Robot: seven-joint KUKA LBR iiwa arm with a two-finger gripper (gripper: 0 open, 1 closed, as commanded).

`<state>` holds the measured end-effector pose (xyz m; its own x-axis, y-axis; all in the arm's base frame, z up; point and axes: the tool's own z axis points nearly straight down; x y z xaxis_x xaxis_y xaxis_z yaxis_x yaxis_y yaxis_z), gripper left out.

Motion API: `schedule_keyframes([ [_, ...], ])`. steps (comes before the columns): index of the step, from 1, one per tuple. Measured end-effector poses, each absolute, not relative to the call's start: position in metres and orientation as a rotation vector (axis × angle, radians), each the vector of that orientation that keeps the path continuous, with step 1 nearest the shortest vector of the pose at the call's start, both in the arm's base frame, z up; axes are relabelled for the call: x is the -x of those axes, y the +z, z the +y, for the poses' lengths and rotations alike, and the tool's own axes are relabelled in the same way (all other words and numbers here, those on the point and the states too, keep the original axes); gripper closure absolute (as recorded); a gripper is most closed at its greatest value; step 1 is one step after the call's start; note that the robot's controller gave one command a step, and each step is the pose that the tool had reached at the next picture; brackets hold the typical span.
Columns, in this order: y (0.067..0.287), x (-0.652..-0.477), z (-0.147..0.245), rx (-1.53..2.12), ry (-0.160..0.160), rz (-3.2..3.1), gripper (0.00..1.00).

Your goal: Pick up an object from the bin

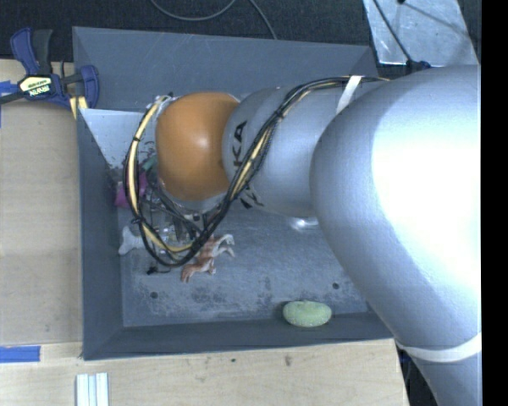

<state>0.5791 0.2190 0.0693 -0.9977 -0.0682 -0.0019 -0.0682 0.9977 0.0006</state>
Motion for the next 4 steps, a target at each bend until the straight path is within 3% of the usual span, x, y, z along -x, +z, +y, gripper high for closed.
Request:
schedule_keyframes([
  [2,0.070,-0.579,0.216,0.100,0.003,3.134,0.00],
  [3,0.071,-0.575,0.206,0.078,0.001,3.140,1.00],
  [4,0.071,-0.575,0.206,0.077,0.001,3.140,1.00],
])
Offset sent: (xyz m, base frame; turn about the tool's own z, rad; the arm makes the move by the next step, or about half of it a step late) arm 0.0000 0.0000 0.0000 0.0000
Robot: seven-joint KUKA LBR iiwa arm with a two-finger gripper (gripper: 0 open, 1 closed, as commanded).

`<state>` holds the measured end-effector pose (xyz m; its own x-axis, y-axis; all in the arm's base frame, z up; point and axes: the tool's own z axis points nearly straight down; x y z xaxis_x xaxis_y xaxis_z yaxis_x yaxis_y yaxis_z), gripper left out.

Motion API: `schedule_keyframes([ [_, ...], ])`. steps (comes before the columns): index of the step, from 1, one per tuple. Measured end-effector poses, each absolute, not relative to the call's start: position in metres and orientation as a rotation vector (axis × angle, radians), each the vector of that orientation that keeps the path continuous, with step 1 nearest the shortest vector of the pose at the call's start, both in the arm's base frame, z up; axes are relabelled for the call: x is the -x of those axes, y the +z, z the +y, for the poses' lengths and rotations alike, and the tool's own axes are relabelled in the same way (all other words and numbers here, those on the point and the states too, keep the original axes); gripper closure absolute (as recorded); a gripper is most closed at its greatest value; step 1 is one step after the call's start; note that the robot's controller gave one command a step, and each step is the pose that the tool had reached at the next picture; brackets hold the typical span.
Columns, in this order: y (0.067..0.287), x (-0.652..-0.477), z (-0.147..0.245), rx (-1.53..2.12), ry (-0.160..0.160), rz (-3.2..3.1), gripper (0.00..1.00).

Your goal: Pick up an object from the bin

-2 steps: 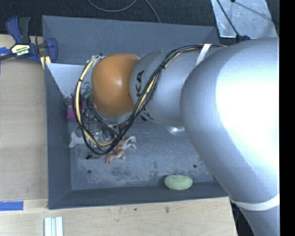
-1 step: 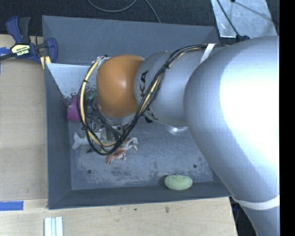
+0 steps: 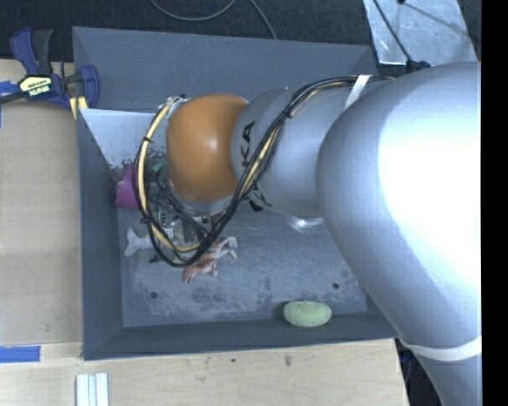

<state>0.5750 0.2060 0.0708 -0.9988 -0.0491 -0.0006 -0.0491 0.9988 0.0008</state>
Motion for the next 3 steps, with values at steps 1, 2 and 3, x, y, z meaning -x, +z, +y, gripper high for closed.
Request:
schedule_keyframes([
  [1,0.073,-0.575,0.206,0.077,0.002,3.140,1.00],
  [2,0.085,-0.573,0.205,0.077,-0.002,3.146,1.00],
  [3,0.108,-0.573,0.205,0.077,-0.002,3.147,1.00],
])
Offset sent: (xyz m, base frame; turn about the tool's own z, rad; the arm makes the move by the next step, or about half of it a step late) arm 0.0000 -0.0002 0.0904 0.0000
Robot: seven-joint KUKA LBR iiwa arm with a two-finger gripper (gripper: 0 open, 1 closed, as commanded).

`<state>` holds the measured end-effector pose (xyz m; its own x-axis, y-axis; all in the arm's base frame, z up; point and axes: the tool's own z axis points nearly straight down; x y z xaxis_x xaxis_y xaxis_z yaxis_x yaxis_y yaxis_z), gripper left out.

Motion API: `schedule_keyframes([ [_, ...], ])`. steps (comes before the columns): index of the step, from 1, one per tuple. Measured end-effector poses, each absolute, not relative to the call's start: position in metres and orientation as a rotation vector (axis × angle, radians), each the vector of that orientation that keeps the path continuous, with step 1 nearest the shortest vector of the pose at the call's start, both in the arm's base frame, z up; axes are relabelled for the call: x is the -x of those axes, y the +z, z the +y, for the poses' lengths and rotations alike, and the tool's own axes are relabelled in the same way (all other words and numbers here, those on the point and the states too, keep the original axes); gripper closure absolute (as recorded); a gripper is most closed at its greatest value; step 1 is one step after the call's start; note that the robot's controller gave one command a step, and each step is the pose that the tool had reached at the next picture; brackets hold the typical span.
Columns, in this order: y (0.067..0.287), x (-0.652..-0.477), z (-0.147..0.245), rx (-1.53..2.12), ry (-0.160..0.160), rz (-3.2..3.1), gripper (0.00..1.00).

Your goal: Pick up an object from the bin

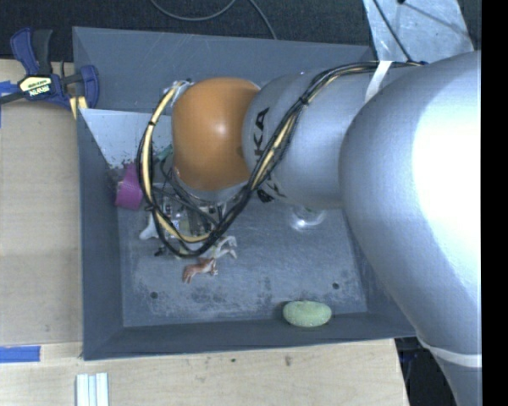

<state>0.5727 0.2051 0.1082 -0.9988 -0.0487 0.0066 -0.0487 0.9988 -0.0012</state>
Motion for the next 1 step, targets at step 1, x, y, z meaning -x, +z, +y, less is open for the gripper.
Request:
schedule_keyframes([
  [1,0.1310,-0.5745,0.2056,-0.076,-0.001,-3.141,1.00],
])
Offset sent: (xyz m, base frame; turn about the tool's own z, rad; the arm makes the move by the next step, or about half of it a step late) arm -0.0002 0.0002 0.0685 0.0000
